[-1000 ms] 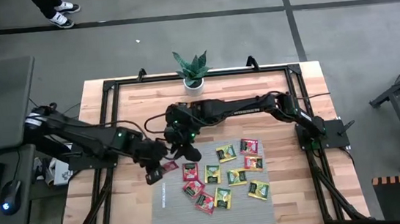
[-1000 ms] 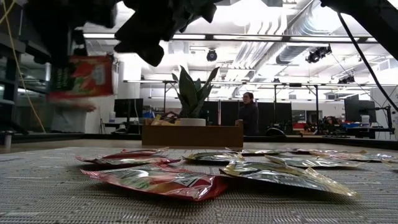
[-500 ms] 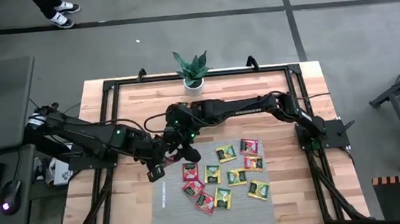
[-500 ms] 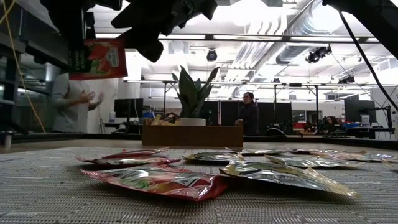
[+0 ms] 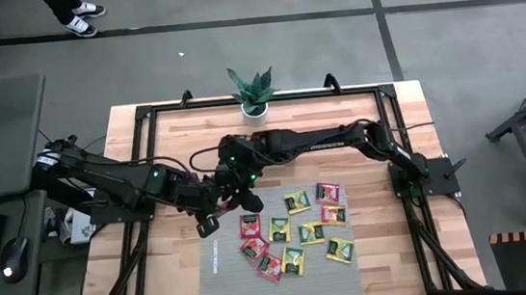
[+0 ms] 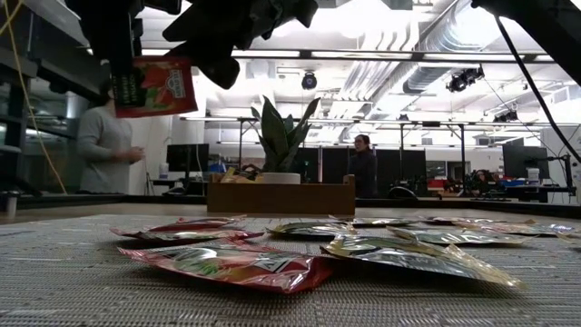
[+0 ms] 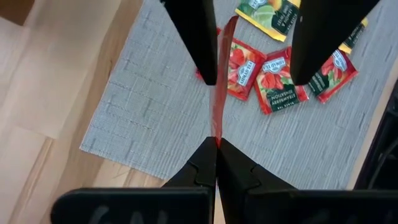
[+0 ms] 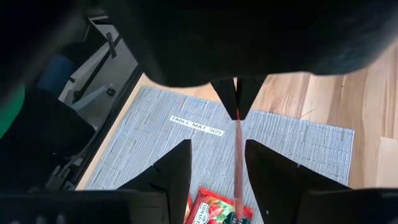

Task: Pick & Place Tea
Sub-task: Put the red tea bag into the middle section of the wooden organizer

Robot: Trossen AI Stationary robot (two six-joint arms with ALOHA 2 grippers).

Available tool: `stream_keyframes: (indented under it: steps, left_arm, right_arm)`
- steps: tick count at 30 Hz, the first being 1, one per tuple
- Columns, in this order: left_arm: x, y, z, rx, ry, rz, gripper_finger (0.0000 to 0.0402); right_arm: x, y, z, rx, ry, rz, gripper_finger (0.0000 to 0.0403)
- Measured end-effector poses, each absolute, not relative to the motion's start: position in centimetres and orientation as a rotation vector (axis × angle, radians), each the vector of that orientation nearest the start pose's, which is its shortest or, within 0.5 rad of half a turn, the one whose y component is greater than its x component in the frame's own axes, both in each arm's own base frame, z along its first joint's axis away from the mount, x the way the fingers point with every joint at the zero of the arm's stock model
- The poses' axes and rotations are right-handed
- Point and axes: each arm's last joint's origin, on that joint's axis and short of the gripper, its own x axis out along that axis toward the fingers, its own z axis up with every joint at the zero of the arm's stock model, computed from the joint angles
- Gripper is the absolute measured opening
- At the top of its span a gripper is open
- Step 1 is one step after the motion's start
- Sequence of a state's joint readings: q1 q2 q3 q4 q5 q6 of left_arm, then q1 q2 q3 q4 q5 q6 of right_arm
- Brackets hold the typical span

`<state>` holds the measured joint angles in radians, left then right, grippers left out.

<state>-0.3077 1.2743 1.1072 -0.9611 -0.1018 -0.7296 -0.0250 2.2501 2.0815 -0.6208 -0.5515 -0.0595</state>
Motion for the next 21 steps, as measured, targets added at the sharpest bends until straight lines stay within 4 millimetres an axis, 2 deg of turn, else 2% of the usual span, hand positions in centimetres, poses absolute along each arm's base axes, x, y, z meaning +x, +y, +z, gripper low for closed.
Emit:
stream_keyframes:
  steps: [21]
  left_arm:
    - [22.54, -6.76, 28.75, -0.419, 1.094, 0.252, 0.0000]
  right_arm:
    - [49.85, -0.26, 25.57, 0.155, 0.827, 0.445, 0.0142]
